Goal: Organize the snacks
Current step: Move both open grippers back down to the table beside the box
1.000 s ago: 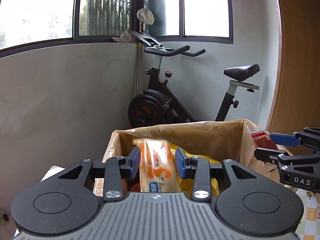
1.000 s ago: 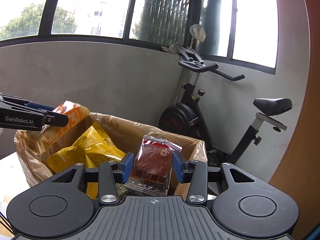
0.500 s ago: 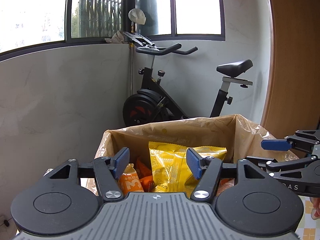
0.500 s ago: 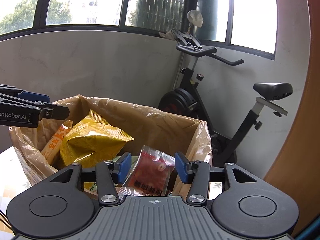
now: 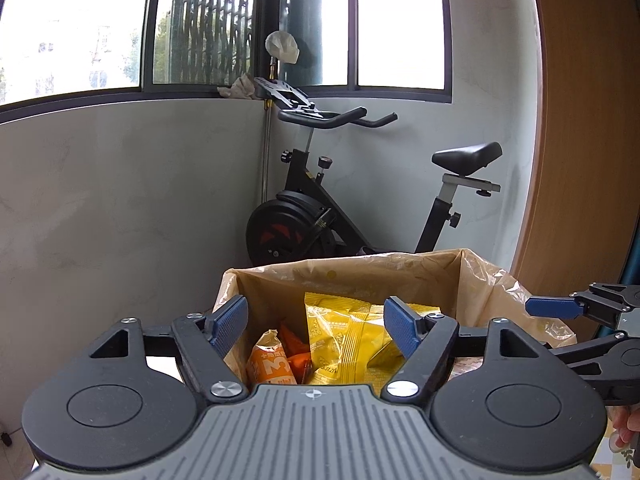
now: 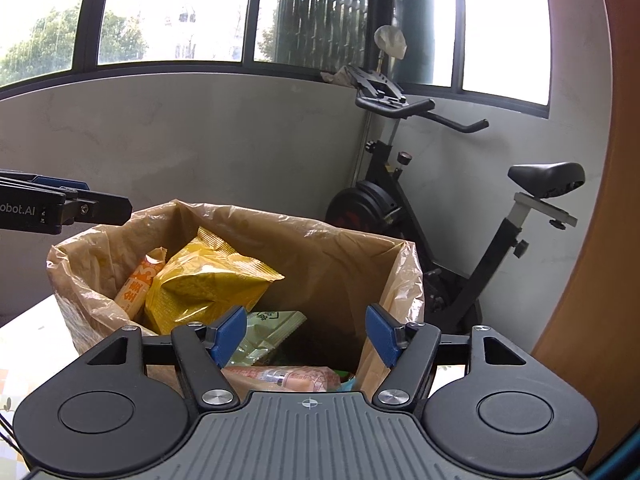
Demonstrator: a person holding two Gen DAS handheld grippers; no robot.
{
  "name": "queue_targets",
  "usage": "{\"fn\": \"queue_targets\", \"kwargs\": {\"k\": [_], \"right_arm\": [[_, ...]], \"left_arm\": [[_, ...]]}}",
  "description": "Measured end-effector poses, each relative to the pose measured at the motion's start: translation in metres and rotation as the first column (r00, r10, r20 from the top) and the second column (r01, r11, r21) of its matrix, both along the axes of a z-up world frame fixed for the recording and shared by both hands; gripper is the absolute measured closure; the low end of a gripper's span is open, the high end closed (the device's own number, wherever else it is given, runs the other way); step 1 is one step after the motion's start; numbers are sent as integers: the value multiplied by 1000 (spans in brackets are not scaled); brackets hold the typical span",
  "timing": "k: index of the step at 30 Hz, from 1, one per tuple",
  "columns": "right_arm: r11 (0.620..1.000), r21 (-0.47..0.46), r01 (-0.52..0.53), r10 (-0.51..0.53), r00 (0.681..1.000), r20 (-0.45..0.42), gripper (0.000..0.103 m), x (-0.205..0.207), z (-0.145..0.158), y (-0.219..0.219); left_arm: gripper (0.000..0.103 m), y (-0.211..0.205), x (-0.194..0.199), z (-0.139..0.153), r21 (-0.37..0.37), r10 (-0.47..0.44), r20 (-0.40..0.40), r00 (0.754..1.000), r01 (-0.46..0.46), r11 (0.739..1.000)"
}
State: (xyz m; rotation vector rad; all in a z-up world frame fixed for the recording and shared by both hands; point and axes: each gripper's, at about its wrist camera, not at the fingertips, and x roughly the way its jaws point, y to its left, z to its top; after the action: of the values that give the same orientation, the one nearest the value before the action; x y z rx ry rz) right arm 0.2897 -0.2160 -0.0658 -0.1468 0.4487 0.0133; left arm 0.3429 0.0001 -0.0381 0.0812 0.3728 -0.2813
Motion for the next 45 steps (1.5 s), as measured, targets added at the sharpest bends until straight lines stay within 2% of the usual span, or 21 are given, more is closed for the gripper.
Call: {"fn": "queue_targets", "kwargs": {"k": [8, 9, 11, 15, 17, 21, 28, 41, 45], "right_arm": [[997, 71, 26, -29, 998, 48, 39, -34, -4, 0], [996, 79, 29, -33, 998, 54, 37, -38, -5, 0], [994, 106, 29, -36, 997, 71, 27, -48, -7, -2], [991, 133, 16, -28, 996, 88, 22, -64, -8, -3], [990, 138, 16, -31, 993, 110, 10, -72, -8, -4], [987, 161, 8, -29, 991, 133, 0, -84, -13, -6], [967, 240, 88, -114, 989, 96, 0, -94, -37, -22], [974, 176, 144, -146, 989, -5, 0, -106, -101, -26], [970, 187, 154, -151, 988, -33, 0, -107, -114, -23]], "left_arm": [[26, 17, -26, 3, -48, 12, 10, 1000, -11, 999], [26, 18, -30, 3, -54, 10, 9, 1000, -9, 998], [26, 21, -36, 0, -65, 5, 7, 1000, -4, 998], [26, 23, -48, -8, -71, 3, 2, 1000, -3, 997], [26, 25, -53, -11, -80, 5, 3, 1000, -5, 997], [26, 27, -64, -20, -85, 6, 5, 1000, -6, 996], [26, 30, -81, -37, -97, 15, -3, 1000, -15, 995], [26, 39, -90, -92, -123, 54, -126, 991, -70, 990], [26, 44, -95, -105, -122, 66, -150, 987, -84, 989]]}}
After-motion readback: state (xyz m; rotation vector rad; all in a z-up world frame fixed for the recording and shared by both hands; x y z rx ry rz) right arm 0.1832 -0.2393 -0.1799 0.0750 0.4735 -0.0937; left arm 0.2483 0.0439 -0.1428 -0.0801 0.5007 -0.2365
